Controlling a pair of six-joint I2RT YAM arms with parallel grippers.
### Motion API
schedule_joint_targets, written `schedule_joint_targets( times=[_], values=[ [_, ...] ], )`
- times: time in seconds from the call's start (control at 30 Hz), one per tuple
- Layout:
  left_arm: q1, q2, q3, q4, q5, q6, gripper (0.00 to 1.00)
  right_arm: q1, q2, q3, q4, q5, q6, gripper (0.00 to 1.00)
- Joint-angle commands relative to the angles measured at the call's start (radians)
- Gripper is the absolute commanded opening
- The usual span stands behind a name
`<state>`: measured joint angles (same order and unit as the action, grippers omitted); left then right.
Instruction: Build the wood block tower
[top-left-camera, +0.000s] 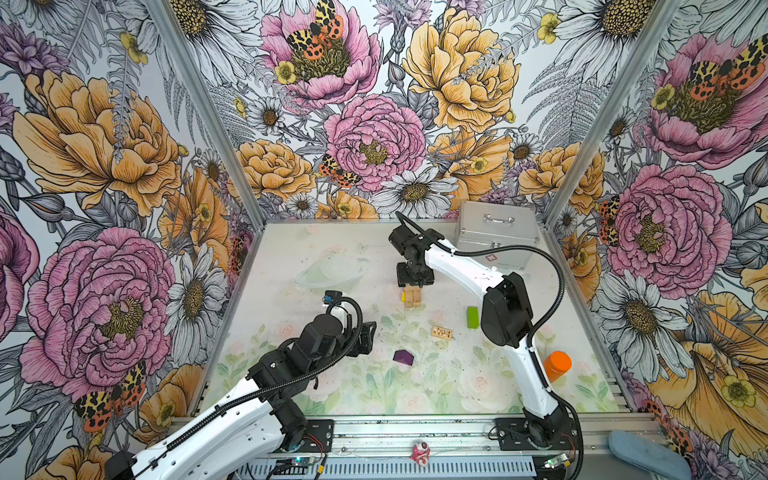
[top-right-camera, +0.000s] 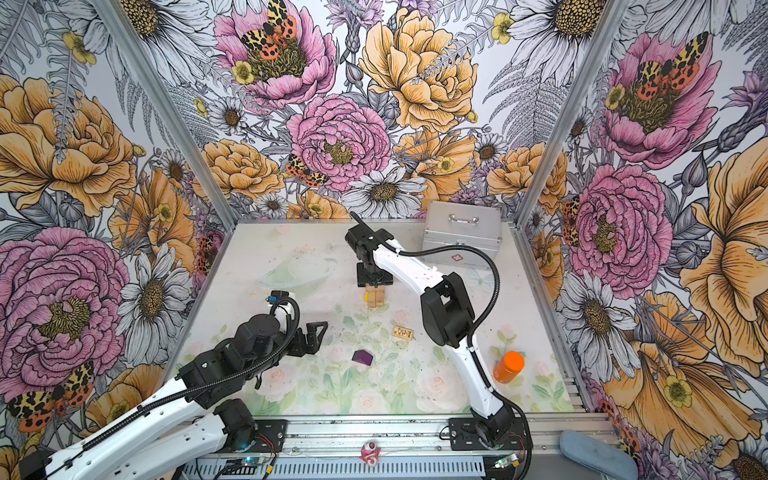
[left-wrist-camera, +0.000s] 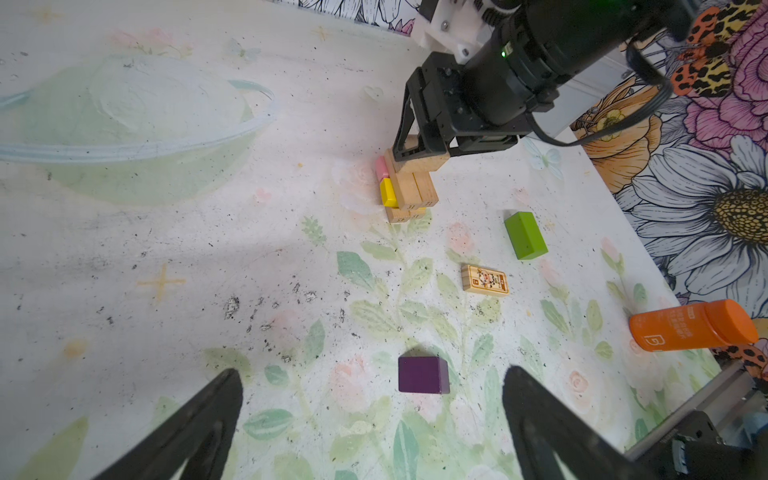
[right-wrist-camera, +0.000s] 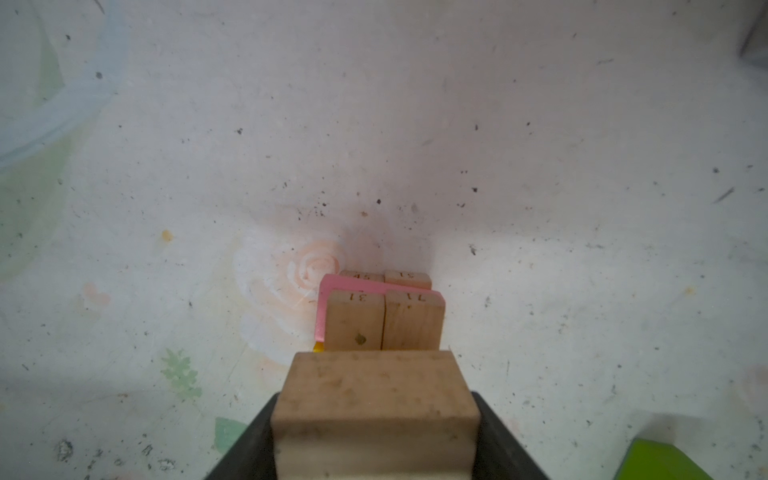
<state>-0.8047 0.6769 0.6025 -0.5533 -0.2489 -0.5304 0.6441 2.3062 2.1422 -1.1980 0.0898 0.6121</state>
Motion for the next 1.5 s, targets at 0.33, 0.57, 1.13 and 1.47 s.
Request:
schedule_joint_targets(
  times=[0.33, 0.57, 1.13, 1.47],
  values=[
    [0.018, 0.007, 0.033, -0.001, 0.011, 0.021, 0.99, -0.001, 0.016, 0.032, -0.029, 0.011, -0.006, 0.51],
    [0.019, -0.003, 0.030, 0.001, 0.014, 0.018, 0.99, 0.006, 0.027, 0.034, -0.030, 0.006, 0.001, 0.51],
    [0.016, -0.013, 0.022, 0.002, 0.017, 0.014, 0.99, 0.009, 0.041, 0.041, -0.030, 0.002, 0.009, 0.51],
    [0.017, -0.018, 0.019, 0.002, 0.015, 0.012, 0.99, 0.011, 0.047, 0.062, -0.032, -0.003, 0.013, 0.51]
  ],
)
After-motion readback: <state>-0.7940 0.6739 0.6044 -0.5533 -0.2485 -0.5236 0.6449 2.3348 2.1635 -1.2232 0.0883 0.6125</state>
